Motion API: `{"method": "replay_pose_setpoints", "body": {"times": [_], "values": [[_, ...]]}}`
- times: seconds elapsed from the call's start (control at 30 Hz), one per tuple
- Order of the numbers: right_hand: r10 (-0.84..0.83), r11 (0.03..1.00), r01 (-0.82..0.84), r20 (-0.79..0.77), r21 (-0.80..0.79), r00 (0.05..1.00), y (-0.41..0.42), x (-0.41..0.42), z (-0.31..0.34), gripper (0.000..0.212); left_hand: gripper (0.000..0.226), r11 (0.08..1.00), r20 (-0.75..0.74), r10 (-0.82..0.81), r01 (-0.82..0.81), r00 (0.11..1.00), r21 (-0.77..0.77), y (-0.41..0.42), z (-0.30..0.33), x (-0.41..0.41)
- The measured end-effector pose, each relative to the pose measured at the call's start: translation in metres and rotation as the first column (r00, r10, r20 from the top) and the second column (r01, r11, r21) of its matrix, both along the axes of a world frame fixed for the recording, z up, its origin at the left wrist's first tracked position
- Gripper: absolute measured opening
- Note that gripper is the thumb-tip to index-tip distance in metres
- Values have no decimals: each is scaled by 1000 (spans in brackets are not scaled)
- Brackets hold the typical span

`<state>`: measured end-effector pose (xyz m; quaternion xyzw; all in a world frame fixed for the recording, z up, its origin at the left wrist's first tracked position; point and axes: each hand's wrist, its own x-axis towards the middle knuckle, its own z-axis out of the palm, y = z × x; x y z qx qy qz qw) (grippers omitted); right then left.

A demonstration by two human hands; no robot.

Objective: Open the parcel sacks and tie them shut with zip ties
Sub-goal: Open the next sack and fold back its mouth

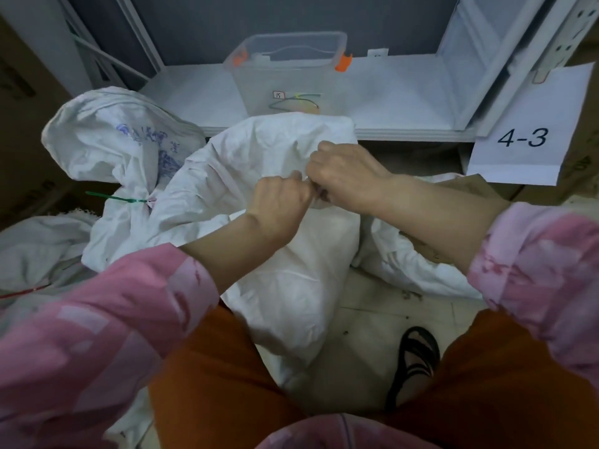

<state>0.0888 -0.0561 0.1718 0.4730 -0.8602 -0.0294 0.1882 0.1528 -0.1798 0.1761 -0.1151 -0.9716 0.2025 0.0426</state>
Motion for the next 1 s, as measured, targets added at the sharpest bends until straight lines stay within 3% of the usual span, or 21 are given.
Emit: {"method": "replay_pose_setpoints", "body": {"times": [0.13,0.23,0.33,0.4,0.5,0.53,0.6,0.7,0.73,0.77,0.83,0.87,0.93,1.0], "values": [[13,989,-3,-63,149,998,-6,5,-15,25,55,924,343,108,-222,933,312,-16,18,3],[73,990,-43,-230,134,971,4,3,-34,17,64,757,512,126,-416,849,504,-46,47,-7],[119,992,-97,-343,81,932,9,3,-50,22,54,601,672,117,-591,731,539,-75,46,-20],[100,995,-94,-393,35,914,10,8,-56,24,51,600,751,111,-646,651,471,-81,33,-23],[21,1000,-24,-416,-2,909,14,10,-59,25,54,732,800,118,-596,588,330,-75,13,-21],[-5,1000,-2,-410,-17,912,17,9,-60,25,52,767,782,120,-557,612,318,-71,7,-20],[-39,999,39,-392,-8,919,22,3,-63,26,35,835,634,150,-440,759,329,-62,-3,-15],[-180,970,214,-247,118,952,22,8,-50,25,15,961,224,162,-205,961,188,-46,-15,-3],[-272,943,283,-85,175,958,21,11,-44,20,3,981,134,118,-136,984,134,-44,-19,1],[-366,915,328,137,236,921,20,11,-38,14,8,992,87,90,-97,992,80,-45,-23,3],[-447,894,342,544,288,710,20,7,-23,26,12,999,29,22,-23,999,45,-53,-33,7],[-407,912,322,637,253,654,19,6,-16,36,10,997,-40,-38,41,998,68,-58,-38,7],[-326,938,330,592,106,737,8,7,-4,49,18,975,-146,-171,188,974,114,-62,-44,7],[-309,950,288,453,117,836,-8,14,-2,61,27,952,-216,-250,280,944,123,-60,-47,11]]}}
